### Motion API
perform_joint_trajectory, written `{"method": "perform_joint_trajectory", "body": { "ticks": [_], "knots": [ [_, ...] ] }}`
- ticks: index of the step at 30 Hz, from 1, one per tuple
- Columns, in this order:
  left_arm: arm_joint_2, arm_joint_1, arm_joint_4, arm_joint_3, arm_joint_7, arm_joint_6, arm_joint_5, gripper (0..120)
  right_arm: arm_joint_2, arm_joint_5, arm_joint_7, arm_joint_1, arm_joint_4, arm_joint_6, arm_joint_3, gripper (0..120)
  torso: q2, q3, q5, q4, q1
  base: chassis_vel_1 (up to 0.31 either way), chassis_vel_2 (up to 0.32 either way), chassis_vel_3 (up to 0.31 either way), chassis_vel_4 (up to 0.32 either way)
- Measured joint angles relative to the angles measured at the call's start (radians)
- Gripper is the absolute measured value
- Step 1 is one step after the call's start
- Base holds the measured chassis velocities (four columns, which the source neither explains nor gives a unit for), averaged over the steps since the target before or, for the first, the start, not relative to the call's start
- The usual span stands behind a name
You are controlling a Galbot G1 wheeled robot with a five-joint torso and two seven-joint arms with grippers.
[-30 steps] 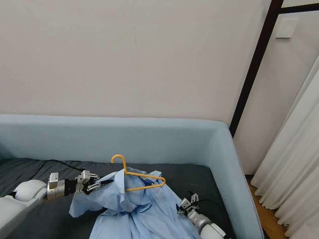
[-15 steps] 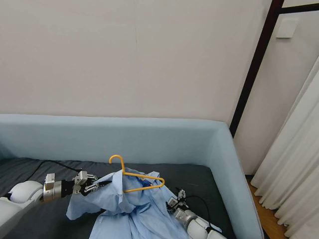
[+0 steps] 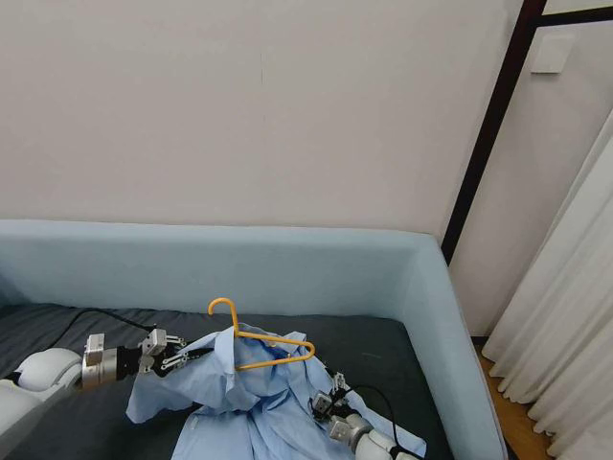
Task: Pick up the clothes from the sofa and hang them on the clothes hanger.
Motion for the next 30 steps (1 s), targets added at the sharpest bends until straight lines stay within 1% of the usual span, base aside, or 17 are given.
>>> {"method": "perform_joint_trajectory", "body": {
  "ticks": [4,10,12,17,22,25,29,30],
  "knots": [
    [-0.006,0.0,0.0,0.001,0.0,0.0,-0.001,7,0.0,0.006,0.006,-0.001,-0.004,-0.006,0.014,100,0.0,0.0,0.0,0.0,0.0,0.0,0.0,0.0,0.0],
    [-0.01,-0.005,0.004,0.007,0.001,0.0,-0.003,7,-0.003,0.075,0.01,0.009,0.005,-0.027,0.014,100,0.0,0.0,-0.0005,-0.0006,0.0,0.0,0.0,0.0,0.0],
    [-0.007,-0.009,0.004,0.01,0.003,0.0,-0.004,7,0.014,0.093,0.01,0.019,-0.011,-0.031,0.017,100,0.0,0.0,-0.0008,-0.0009,0.0,0.0,0.0,0.0,0.0],
    [0.015,-0.01,-0.005,0.016,0.004,0.0,-0.007,7,0.047,0.119,0.012,0.047,-0.055,-0.043,0.019,100,0.0,0.0,-0.0006,-0.0003,0.0,0.0,0.0,0.0,0.0],
    [0.027,-0.008,-0.019,0.018,0.005,0.0,-0.009,7,0.056,0.137,0.013,0.063,-0.063,-0.056,0.01,100,0.0,0.0,-0.0004,-0.0002,0.0,0.0,0.0,0.0,0.0],
    [0.028,-0.008,-0.022,0.016,0.005,0.0,-0.01,7,0.041,0.157,0.014,0.066,-0.042,-0.066,-0.001,100,0.0,0.0,-0.0002,-0.0001,0.0,0.0,0.0,0.0,0.0],
    [0.028,-0.005,-0.021,0.014,0.004,0.0,-0.011,7,-0.014,0.199,0.016,0.063,0.021,-0.086,-0.019,100,0.0,0.0,-0.0003,-0.0003,0.0,0.0,0.0,0.0,0.0],
    [0.028,-0.005,-0.021,0.014,0.004,0.0,-0.011,7,-0.014,0.199,0.016,0.063,0.021,-0.086,-0.019,100,0.0,0.0,-0.0003,-0.0003,0.0,0.0,0.0,0.0,0.0]
  ]
}}
